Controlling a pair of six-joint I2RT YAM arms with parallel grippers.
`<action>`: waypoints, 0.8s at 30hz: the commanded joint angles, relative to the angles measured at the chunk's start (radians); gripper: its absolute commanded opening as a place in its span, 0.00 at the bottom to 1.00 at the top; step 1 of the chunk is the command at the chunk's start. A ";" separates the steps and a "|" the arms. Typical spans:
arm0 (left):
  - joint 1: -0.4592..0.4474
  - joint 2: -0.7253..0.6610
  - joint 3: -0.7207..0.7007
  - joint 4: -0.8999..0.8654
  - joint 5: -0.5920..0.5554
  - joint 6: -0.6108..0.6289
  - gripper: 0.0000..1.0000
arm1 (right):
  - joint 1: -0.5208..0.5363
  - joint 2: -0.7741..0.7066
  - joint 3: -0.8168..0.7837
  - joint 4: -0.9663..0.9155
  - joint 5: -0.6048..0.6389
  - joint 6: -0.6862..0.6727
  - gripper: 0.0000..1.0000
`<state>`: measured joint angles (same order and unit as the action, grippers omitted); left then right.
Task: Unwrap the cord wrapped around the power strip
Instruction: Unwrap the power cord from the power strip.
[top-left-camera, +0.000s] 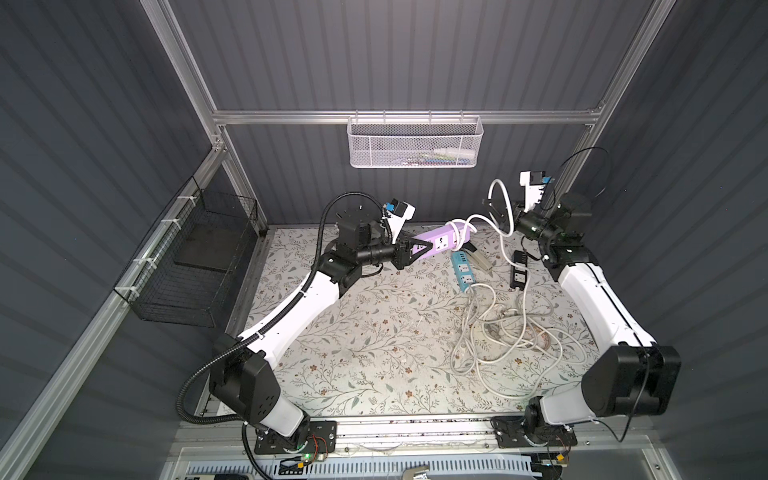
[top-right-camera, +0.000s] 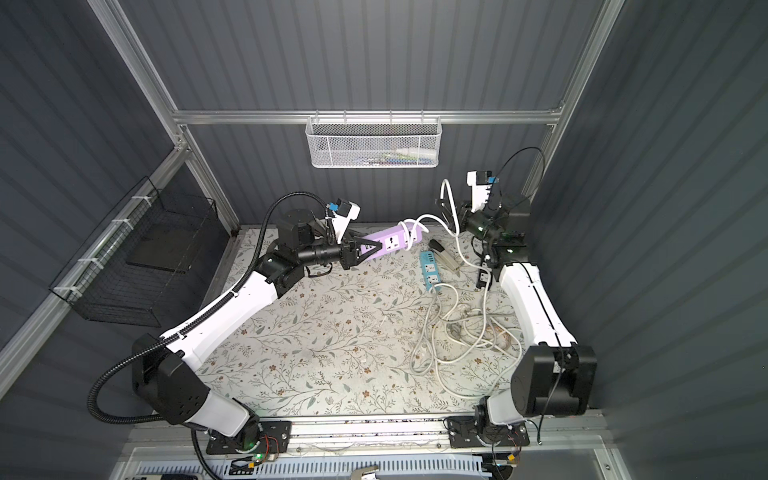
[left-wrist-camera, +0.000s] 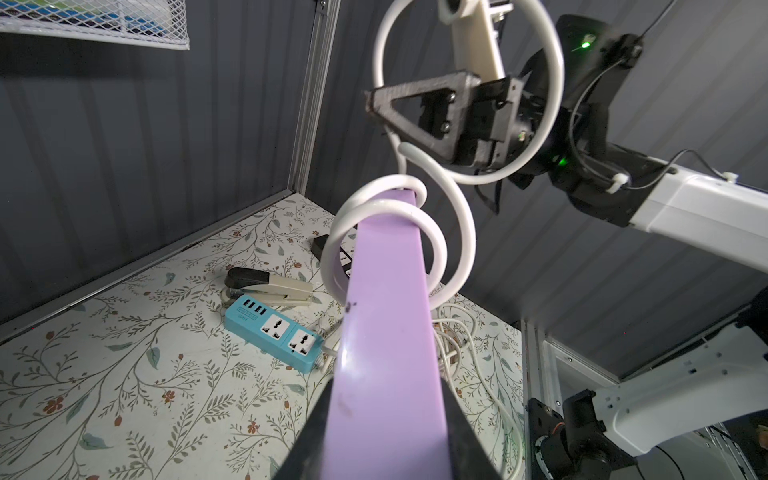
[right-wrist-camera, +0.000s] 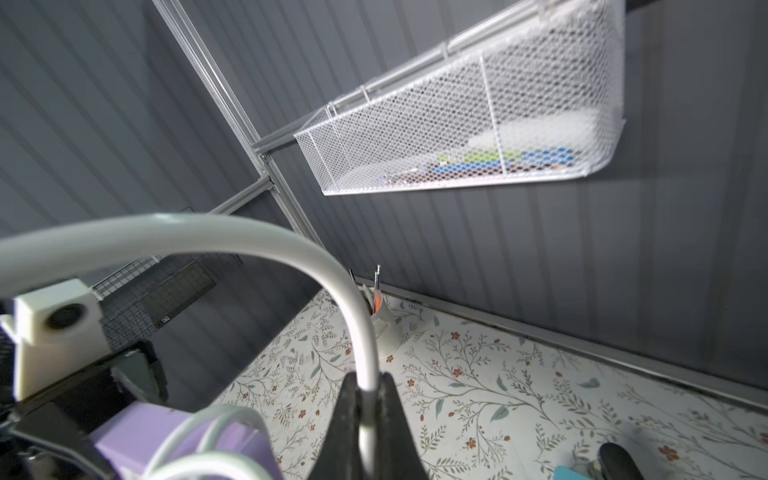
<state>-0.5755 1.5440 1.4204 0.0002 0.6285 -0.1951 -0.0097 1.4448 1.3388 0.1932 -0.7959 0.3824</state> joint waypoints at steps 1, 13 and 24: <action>-0.004 -0.002 0.038 0.021 -0.014 0.015 0.00 | -0.007 -0.098 -0.003 -0.018 0.005 0.015 0.00; -0.001 -0.065 0.025 -0.039 -0.245 0.086 0.00 | -0.047 -0.421 -0.282 -0.252 0.069 -0.020 0.00; 0.019 -0.133 0.017 -0.013 -0.223 0.075 0.00 | -0.045 -0.388 -0.568 -0.215 0.123 0.055 0.00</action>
<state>-0.5655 1.4509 1.4200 -0.0715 0.3664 -0.1238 -0.0544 0.9981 0.8047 -0.0566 -0.7010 0.4107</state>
